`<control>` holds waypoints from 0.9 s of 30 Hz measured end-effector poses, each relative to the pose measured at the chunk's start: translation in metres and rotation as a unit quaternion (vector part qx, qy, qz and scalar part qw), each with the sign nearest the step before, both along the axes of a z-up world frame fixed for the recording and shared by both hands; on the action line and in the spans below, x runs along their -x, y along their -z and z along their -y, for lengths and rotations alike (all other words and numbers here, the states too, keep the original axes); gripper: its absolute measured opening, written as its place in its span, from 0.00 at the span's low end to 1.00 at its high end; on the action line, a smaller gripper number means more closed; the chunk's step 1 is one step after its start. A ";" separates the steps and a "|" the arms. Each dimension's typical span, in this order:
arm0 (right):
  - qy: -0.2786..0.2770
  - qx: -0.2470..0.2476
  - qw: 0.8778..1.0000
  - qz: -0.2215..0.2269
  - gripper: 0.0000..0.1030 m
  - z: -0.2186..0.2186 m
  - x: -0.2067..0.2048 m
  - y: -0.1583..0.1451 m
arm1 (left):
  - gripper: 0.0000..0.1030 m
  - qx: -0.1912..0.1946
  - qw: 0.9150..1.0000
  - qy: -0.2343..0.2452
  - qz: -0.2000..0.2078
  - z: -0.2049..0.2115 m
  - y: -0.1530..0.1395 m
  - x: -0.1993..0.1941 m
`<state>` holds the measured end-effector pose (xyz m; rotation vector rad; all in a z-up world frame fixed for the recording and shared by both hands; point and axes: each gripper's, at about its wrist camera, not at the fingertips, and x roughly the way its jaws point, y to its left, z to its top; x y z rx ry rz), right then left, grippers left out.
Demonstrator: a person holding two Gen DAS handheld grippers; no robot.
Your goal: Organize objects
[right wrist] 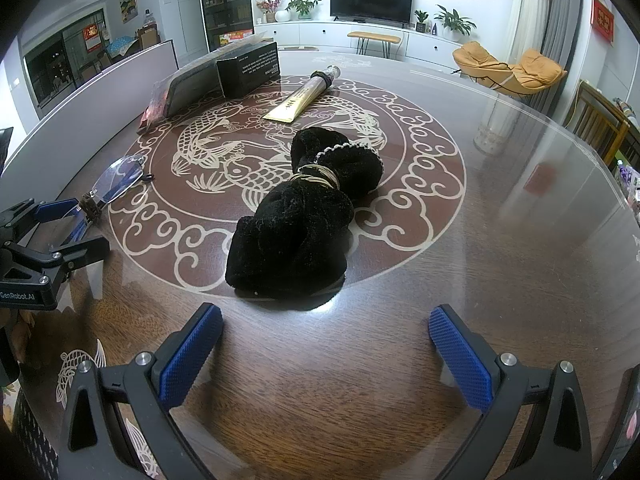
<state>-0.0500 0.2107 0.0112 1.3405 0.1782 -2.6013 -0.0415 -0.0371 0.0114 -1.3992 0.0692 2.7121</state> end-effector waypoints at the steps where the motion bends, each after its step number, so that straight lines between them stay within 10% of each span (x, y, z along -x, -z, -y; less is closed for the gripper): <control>1: 0.000 0.000 1.000 0.000 1.00 0.000 0.000 0.000 | 1.00 0.000 1.000 0.000 0.000 0.000 0.000 0.000; 15: 0.000 0.001 1.000 0.000 1.00 0.000 -0.001 0.000 | 1.00 0.007 0.998 0.032 0.060 0.002 -0.003 0.017; 20: 0.000 0.016 1.000 0.015 1.00 -0.003 0.004 -0.002 | 0.27 0.001 1.000 0.024 0.007 0.009 -0.011 0.007; 26: -0.002 0.054 0.996 0.070 0.98 0.022 0.055 -0.025 | 0.23 -0.037 0.999 0.005 -0.005 0.016 -0.011 -0.004; 27: 0.002 0.054 0.996 0.078 0.84 0.026 0.062 -0.023 | 0.23 -0.041 0.999 0.002 -0.008 0.016 -0.011 -0.007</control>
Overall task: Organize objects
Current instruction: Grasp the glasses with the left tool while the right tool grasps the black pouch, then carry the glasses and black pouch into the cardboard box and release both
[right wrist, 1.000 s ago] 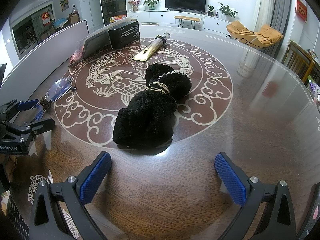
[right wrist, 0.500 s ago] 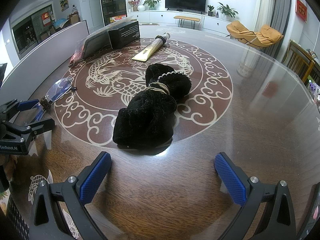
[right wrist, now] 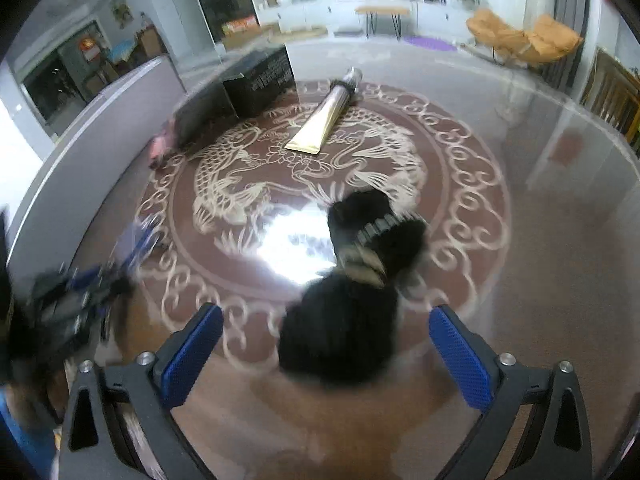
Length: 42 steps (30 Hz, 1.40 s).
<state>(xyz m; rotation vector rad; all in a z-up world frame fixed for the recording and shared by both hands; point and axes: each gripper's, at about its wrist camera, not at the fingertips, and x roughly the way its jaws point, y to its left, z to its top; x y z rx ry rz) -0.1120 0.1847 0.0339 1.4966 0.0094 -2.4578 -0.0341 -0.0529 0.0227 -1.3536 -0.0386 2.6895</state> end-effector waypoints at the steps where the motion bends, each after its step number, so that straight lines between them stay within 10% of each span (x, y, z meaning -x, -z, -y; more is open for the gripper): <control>1: 0.006 0.001 1.000 0.007 0.58 0.004 0.008 0.003 | 0.23 -0.004 1.000 -0.003 -0.004 0.001 -0.001 -0.004; 4: 0.015 -0.019 1.000 0.001 0.33 0.011 0.012 0.005 | 0.23 -0.021 1.000 -0.005 -0.020 0.006 -0.010 -0.020; 15: -0.042 0.029 0.998 -0.023 0.33 0.038 -0.050 -0.040 | 0.23 -0.106 0.987 -0.055 -0.109 0.055 -0.088 -0.073; 21: -0.138 0.112 0.982 -0.068 0.33 0.140 -0.067 -0.108 | 0.23 -0.065 0.977 -0.125 -0.158 0.132 -0.143 -0.101; 27: -0.253 0.152 0.951 -0.096 0.33 0.278 -0.068 -0.159 | 0.23 -0.012 0.968 -0.219 -0.124 0.225 -0.132 -0.102; 29: -0.278 0.151 0.945 -0.086 0.37 0.317 -0.063 -0.157 | 0.25 0.015 0.966 -0.246 -0.080 0.249 -0.114 -0.093; 31: -0.301 0.159 0.939 -0.048 0.72 0.347 -0.055 -0.143 | 0.56 0.034 0.959 -0.279 -0.049 0.267 -0.098 -0.090; 33: -0.299 0.165 0.940 -0.019 0.82 0.362 -0.048 -0.128 | 0.75 0.035 0.951 -0.306 -0.037 0.279 -0.087 -0.095; 42: -0.225 0.057 0.964 -0.129 0.95 0.248 -0.066 -0.080 | 0.79 -0.010 0.946 -0.310 -0.098 0.254 -0.099 -0.126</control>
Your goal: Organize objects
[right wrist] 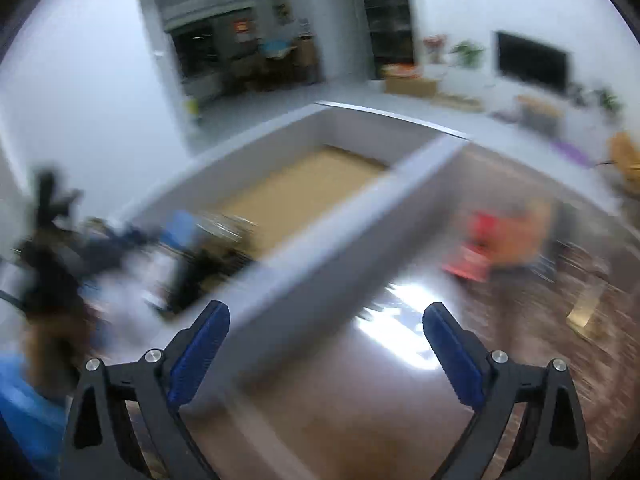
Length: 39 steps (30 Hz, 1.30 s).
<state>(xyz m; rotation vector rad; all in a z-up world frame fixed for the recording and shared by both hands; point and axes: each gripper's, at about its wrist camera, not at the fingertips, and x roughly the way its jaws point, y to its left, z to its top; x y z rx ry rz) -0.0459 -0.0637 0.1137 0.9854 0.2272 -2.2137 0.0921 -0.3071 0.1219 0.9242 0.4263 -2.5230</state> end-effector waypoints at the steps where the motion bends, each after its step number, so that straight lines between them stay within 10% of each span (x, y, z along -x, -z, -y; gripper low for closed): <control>1: 0.020 -0.018 1.000 -0.008 0.95 -0.019 -0.001 0.014 | 0.80 -0.003 1.000 0.015 -0.011 -0.013 -0.004 0.000; 7: 0.161 -0.104 0.981 0.018 0.95 -0.156 0.006 0.086 | 0.80 0.003 0.990 0.136 -0.047 -0.107 -0.032 0.003; 15: 0.249 -0.107 0.962 0.027 0.95 -0.246 -0.001 0.095 | 0.99 0.012 0.962 0.273 -0.004 -0.228 0.000 0.038; 26: 0.273 -0.098 0.956 0.039 1.00 -0.261 0.002 0.103 | 0.99 0.024 0.953 0.290 0.088 -0.284 0.090 0.124; 39: 0.273 -0.092 0.957 0.044 1.00 -0.263 0.005 0.108 | 0.99 0.018 0.955 0.277 0.108 -0.283 0.111 0.140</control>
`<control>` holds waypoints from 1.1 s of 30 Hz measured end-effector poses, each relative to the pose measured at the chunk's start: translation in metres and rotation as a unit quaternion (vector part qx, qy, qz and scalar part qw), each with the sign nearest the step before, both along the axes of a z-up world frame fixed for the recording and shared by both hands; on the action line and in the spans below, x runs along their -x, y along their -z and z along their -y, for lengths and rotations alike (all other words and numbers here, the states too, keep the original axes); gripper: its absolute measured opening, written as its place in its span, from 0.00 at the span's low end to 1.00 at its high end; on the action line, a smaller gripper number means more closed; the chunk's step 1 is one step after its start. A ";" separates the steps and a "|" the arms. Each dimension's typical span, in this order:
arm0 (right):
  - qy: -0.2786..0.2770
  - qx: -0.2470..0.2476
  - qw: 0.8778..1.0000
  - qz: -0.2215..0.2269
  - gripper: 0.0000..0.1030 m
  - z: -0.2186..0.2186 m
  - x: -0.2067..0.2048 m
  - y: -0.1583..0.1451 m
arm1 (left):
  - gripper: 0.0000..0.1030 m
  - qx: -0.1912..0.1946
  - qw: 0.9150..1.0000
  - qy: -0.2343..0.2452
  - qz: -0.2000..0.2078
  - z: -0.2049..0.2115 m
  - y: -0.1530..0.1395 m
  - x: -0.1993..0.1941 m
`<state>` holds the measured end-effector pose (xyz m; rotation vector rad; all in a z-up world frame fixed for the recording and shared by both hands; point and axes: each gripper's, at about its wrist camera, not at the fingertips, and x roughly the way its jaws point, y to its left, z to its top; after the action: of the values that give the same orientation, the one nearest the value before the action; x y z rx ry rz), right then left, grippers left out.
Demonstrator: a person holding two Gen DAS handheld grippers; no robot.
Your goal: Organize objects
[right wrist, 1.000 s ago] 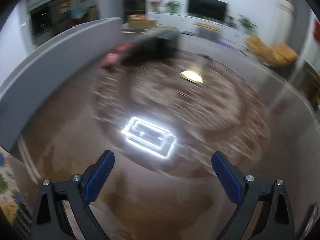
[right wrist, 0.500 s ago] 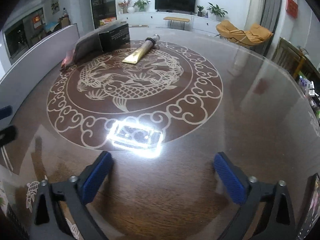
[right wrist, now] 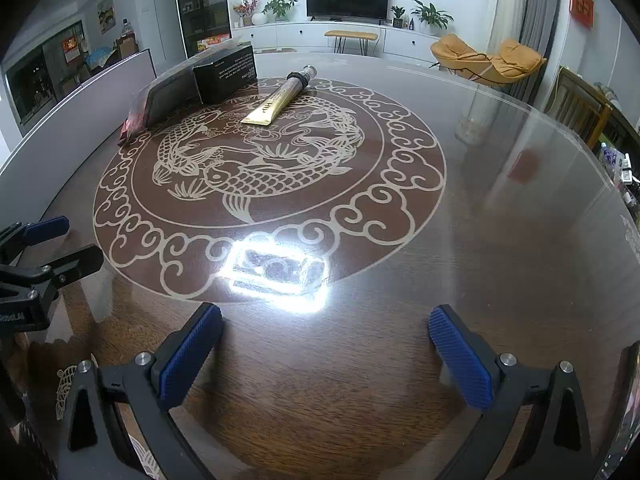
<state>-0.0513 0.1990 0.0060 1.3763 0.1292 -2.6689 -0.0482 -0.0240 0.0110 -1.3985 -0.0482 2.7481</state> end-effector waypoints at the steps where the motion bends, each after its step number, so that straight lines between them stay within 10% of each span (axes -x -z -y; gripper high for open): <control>1: 0.000 0.000 1.000 0.000 1.00 0.000 0.000 0.000 | 0.99 0.003 1.000 -0.003 -0.002 0.000 0.001 0.001; 33: 0.000 0.000 1.000 0.000 1.00 0.000 0.000 0.000 | 1.00 0.030 1.000 0.000 0.003 -0.006 0.003 0.003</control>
<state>-0.0513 0.1986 0.0056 1.3760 0.1276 -2.6696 -0.0513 -0.0179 0.0085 -1.4201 0.0328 2.7682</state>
